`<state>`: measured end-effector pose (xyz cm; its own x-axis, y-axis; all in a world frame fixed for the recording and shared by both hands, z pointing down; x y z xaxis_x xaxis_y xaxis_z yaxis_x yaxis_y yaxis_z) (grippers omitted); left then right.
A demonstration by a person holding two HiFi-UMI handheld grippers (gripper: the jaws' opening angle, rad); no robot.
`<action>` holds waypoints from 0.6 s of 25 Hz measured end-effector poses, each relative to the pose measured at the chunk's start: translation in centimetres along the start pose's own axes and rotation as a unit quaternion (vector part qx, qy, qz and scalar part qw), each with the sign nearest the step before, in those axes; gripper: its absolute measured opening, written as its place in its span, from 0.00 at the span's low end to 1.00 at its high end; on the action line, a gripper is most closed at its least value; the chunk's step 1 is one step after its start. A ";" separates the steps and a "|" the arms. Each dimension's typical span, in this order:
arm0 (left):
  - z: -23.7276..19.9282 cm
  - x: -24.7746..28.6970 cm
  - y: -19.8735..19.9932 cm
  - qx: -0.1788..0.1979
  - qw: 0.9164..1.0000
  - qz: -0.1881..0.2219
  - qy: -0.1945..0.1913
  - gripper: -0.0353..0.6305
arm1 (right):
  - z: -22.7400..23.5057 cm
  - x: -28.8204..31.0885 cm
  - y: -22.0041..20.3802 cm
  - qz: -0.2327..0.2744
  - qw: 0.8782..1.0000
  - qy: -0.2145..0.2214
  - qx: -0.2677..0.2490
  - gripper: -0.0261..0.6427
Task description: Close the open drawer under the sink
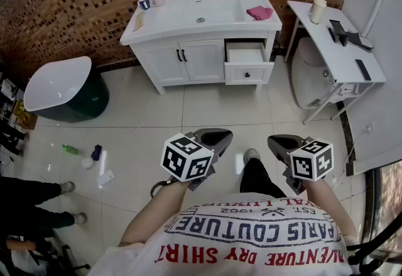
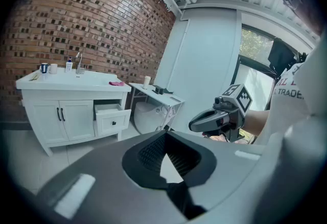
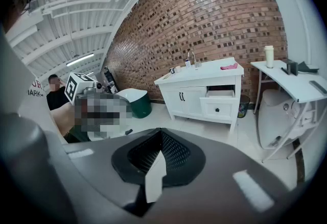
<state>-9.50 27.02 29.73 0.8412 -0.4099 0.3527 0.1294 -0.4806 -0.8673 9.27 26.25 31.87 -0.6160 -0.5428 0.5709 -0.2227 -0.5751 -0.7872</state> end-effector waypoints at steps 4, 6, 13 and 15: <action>-2.1 1.3 0.9 -0.002 1.000 -0.003 0.007 0.04 | 1.9 1.9 1.2 -0.001 1.000 0.005 0.000 0.05; -3.4 2.1 1.4 -0.007 1.000 -0.006 0.011 0.04 | 3.1 3.2 1.9 -0.004 1.000 0.010 0.002 0.05; -11.4 6.4 3.7 -0.047 0.998 -0.030 0.027 0.04 | 9.8 10.3 5.6 -0.036 0.999 0.017 -0.003 0.05; -14.5 8.2 4.0 -0.066 0.997 -0.037 0.033 0.04 | 12.4 12.9 6.8 -0.049 0.999 0.014 -0.015 0.05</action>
<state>-9.69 10.50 34.24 0.7947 -0.4177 0.4405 0.1161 -0.6077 -0.7856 9.18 7.76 36.73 -0.6106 -0.4673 0.6394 -0.3048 -0.6066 -0.7343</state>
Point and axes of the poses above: the fingertips, and each gripper's own axes: x forward along the fingers, z to its right, y out of its top, the point moved 6 cm from there along -x, backward along the fingers, and after that the axes turned 10 degrees about -y, right-handed, at the moved point
